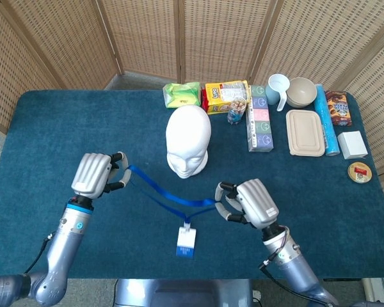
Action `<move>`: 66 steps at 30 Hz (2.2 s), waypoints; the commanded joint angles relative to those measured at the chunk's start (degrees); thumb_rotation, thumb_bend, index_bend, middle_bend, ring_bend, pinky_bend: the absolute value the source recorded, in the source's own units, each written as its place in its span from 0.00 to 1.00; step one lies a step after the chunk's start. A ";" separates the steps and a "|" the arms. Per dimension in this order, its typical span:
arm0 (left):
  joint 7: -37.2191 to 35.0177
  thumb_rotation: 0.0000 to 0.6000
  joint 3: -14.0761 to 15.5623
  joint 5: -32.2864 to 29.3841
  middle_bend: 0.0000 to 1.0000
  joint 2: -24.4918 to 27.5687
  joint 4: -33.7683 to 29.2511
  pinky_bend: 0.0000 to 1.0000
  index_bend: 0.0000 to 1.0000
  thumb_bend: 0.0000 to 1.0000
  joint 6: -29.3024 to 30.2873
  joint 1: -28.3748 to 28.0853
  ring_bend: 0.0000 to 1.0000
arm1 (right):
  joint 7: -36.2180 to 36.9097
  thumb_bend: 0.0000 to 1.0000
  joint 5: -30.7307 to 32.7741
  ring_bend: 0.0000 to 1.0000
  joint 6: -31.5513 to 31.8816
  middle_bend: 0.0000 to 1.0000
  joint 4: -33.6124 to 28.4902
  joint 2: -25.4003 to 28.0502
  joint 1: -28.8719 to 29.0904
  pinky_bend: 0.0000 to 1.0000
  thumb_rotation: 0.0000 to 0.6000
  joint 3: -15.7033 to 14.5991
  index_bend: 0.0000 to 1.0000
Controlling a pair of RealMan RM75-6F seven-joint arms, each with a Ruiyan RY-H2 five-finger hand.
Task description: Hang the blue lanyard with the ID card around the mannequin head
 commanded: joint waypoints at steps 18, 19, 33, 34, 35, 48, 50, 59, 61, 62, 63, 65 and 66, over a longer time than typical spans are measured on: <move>2.66 0.87 -8.81 -3.21 1.00 4.33 -4.96 1.00 0.60 0.48 -0.54 -3.11 1.00 | 15.30 0.53 8.32 1.00 -6.22 1.00 0.89 3.15 6.29 1.00 1.00 10.80 0.72; 2.66 0.87 -9.01 -3.52 1.00 4.25 -4.82 1.00 0.60 0.48 -0.66 -3.29 1.00 | 15.57 0.53 8.56 1.00 -6.42 1.00 1.24 3.05 6.57 1.00 1.00 11.07 0.72; 2.54 0.88 -12.89 -8.50 1.00 1.82 1.26 1.00 0.60 0.48 -2.91 -7.92 1.00 | 19.78 0.53 16.30 1.00 -10.77 1.00 7.50 1.10 12.97 1.00 1.00 17.06 0.72; 2.52 0.88 -13.13 -8.87 1.00 1.66 1.73 1.00 0.60 0.48 -3.07 -8.24 1.00 | 19.92 0.53 16.73 1.00 -11.03 1.00 7.94 1.12 13.32 1.00 1.00 17.39 0.72; 2.50 0.88 -13.30 -9.15 1.00 1.55 2.04 1.00 0.60 0.48 -3.19 -8.45 1.00 | 20.02 0.53 16.96 1.00 -11.21 1.00 8.32 1.06 13.59 1.00 1.00 17.58 0.72; 1.82 0.88 -15.93 -15.35 1.00 -0.73 8.41 1.00 0.60 0.48 -5.83 -12.57 1.00 | 24.13 0.53 23.41 1.00 -15.70 1.00 16.11 0.84 17.86 1.00 1.00 21.32 0.73; 1.19 0.87 -16.51 -16.49 1.00 -1.22 9.71 1.00 0.60 0.48 -6.34 -13.20 1.00 | 24.90 0.53 24.25 1.00 -16.40 1.00 17.49 0.79 18.37 1.00 1.00 21.70 0.73; -1.21 0.88 -17.09 -18.52 1.00 -2.37 13.82 1.00 0.60 0.48 -7.03 -14.03 1.00 | 26.83 0.53 26.00 1.00 -17.20 1.00 20.69 0.87 19.13 1.00 1.00 22.42 0.73; -1.75 0.89 -17.24 -19.01 1.00 -2.54 14.64 1.00 0.60 0.48 -7.34 -14.12 1.00 | 26.99 0.53 26.37 1.00 -17.31 1.00 21.21 0.84 19.28 1.00 1.00 22.50 0.73; -2.12 0.88 -17.36 -19.35 1.00 -2.66 15.16 1.00 0.60 0.48 -7.50 -14.17 1.00 | 27.02 0.53 26.62 1.00 -17.36 1.00 21.54 0.80 19.36 1.00 1.00 22.51 0.73; -2.88 0.88 -17.66 -19.69 1.00 -2.97 16.13 1.00 0.60 0.48 -7.59 -14.24 1.00 | 27.14 0.53 27.24 1.00 -17.59 1.00 22.25 0.72 19.58 1.00 1.00 22.63 0.73; -3.80 0.88 -17.87 -20.07 1.00 -3.53 18.03 1.00 0.60 0.48 -7.81 -14.43 1.00 | 27.55 0.53 28.46 1.00 -18.13 1.00 23.68 0.61 19.92 1.00 1.00 22.94 0.73; -4.06 0.88 -17.90 -20.30 1.00 -3.72 18.76 1.00 0.60 0.48 -8.04 -14.53 1.00 | 27.60 0.53 28.86 1.00 -18.22 1.00 24.24 0.56 20.02 1.00 1.00 23.01 0.73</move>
